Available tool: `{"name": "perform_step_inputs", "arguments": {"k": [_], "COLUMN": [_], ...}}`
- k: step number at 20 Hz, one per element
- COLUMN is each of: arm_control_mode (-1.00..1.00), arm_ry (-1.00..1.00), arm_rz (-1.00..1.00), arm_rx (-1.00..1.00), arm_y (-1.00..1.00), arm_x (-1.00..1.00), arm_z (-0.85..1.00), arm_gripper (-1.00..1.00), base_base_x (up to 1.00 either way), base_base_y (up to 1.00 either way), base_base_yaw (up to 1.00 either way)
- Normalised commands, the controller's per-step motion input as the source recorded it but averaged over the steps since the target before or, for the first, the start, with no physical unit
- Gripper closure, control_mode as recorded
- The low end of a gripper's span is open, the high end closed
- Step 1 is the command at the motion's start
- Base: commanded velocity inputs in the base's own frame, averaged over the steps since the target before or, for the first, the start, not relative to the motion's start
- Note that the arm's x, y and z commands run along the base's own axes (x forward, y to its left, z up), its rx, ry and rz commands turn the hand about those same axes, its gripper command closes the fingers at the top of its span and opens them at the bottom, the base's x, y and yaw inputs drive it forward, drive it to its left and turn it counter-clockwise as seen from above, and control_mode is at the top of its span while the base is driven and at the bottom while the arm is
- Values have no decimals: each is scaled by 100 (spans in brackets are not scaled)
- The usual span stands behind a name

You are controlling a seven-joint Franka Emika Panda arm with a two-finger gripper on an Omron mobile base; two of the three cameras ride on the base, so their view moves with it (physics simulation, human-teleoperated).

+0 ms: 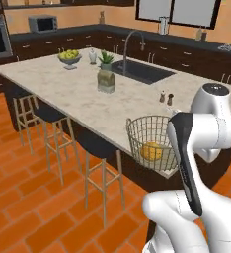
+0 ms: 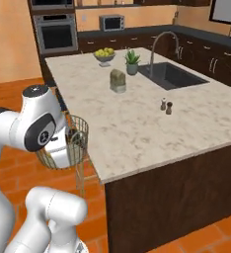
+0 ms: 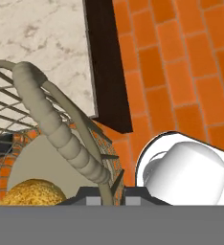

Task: Open the cabinet, pick up the bread from the cabinet and place it in the basket. Then move the basket to the dining counter.

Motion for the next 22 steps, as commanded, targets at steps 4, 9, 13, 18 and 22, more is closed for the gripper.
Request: {"name": "perform_step_inputs", "arguments": {"k": [4, 9, 13, 18, 22], "arm_control_mode": [100, 100, 100, 100, -100], "arm_ry": [0, 0, 0, 0, 0], "arm_rz": [0, 0, 0, 0, -2], "arm_rx": [0, 0, 0, 0, 0], "arm_y": [0, 0, 0, 0, 9], "arm_x": [0, 0, 0, 0, 50], "arm_z": [0, 0, 0, 0, -17], "arm_gripper": [100, 100, 100, 100, 100], "base_base_x": [33, 63, 58, 26, 35], "base_base_y": [85, 96, 92, 68, 14], "base_base_yaw": [-72, -60, -41, -24, -6]}}
